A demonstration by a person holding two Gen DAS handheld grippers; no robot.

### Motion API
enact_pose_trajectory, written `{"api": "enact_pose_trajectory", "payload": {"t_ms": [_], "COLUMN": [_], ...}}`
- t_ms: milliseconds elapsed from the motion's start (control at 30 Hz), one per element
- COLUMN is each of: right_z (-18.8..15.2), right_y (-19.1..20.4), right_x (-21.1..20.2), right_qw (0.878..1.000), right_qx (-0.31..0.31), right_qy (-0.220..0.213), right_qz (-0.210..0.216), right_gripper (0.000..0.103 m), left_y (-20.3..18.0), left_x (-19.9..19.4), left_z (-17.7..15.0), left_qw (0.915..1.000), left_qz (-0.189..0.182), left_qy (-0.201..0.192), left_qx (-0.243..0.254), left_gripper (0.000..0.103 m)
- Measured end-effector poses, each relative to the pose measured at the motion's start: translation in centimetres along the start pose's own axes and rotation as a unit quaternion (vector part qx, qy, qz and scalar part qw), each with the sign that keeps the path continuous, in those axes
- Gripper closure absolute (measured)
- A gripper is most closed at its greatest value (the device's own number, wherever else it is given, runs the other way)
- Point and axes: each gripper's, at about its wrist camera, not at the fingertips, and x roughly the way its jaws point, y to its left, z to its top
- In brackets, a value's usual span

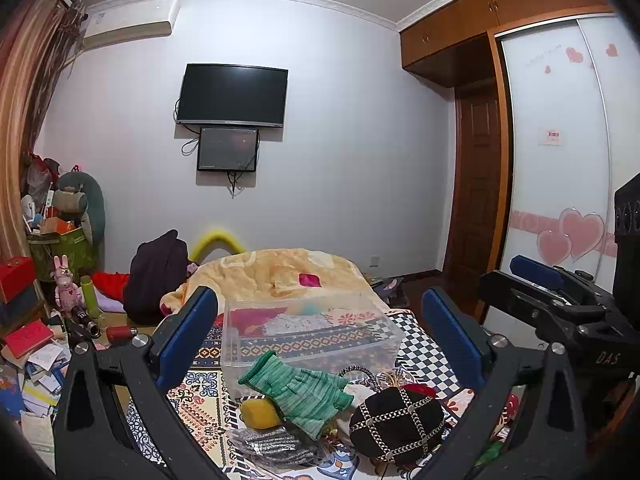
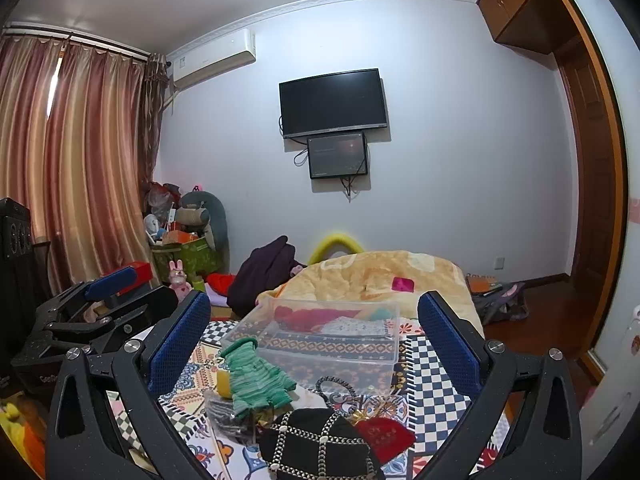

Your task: Organize soft objects

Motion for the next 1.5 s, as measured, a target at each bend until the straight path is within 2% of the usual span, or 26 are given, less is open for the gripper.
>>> {"api": "enact_pose_trajectory", "payload": {"t_ms": [1500], "right_z": [0.28], "right_y": [0.3], "right_x": [-0.56], "right_qw": [1.0], "right_qx": [0.004], "right_qy": [-0.007], "right_qz": [0.004], "right_gripper": [0.0], "left_y": [-0.19], "left_x": [0.22], "left_z": [-0.17], "left_qw": [0.9999], "left_qz": [0.011], "left_qy": [0.004], "left_qx": [0.004], "left_gripper": [0.0]}}
